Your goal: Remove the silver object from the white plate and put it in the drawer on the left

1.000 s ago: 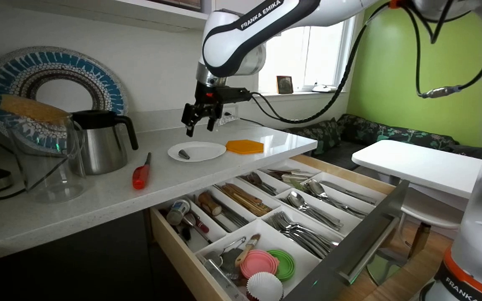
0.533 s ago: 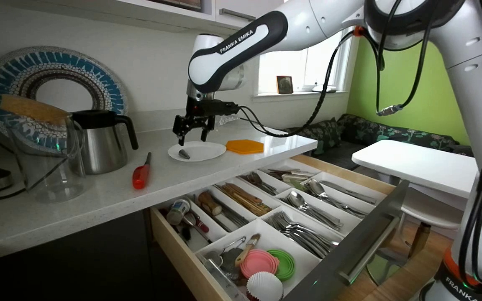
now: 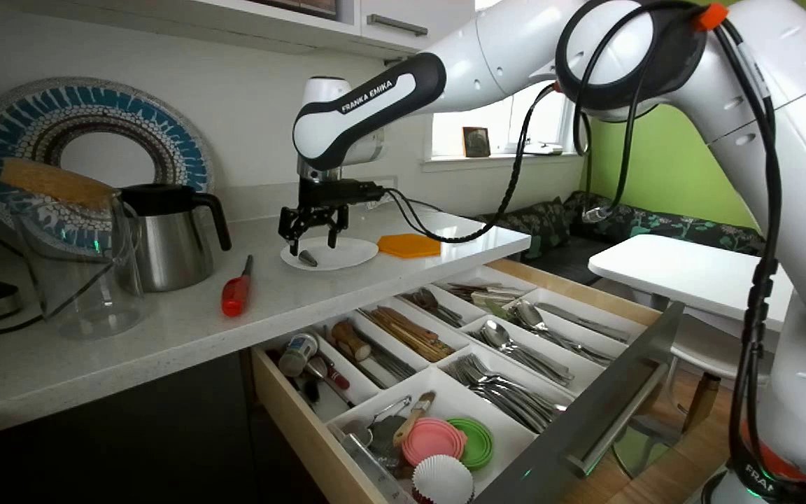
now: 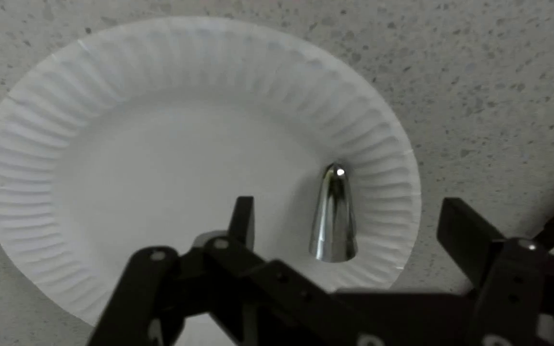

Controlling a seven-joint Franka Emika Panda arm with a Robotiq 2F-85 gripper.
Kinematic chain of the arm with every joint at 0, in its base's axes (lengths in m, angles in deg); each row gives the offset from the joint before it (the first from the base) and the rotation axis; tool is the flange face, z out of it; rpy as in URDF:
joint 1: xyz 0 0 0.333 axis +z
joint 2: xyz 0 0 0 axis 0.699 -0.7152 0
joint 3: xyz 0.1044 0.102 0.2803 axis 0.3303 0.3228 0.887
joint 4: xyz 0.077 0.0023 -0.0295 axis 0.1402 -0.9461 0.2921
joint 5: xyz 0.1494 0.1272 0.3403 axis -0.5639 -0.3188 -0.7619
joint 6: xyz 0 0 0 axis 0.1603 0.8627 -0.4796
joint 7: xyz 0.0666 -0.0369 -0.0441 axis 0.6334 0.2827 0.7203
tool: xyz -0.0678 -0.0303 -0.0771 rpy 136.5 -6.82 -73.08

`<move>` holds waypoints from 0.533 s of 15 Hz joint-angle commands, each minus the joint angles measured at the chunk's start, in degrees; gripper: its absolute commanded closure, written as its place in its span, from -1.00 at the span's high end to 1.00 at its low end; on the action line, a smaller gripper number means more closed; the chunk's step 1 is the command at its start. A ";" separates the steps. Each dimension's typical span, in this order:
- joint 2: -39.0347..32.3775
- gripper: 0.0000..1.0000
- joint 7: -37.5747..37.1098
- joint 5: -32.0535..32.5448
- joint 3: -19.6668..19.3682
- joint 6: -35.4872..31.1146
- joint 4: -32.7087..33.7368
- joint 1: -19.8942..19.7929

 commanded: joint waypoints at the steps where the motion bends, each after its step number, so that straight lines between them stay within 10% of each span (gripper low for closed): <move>1: -4.34 0.58 -2.40 0.85 -1.81 3.82 6.69 1.80; 8: -7.47 0.10 -2.77 1.02 -3.22 6.01 11.30 2.42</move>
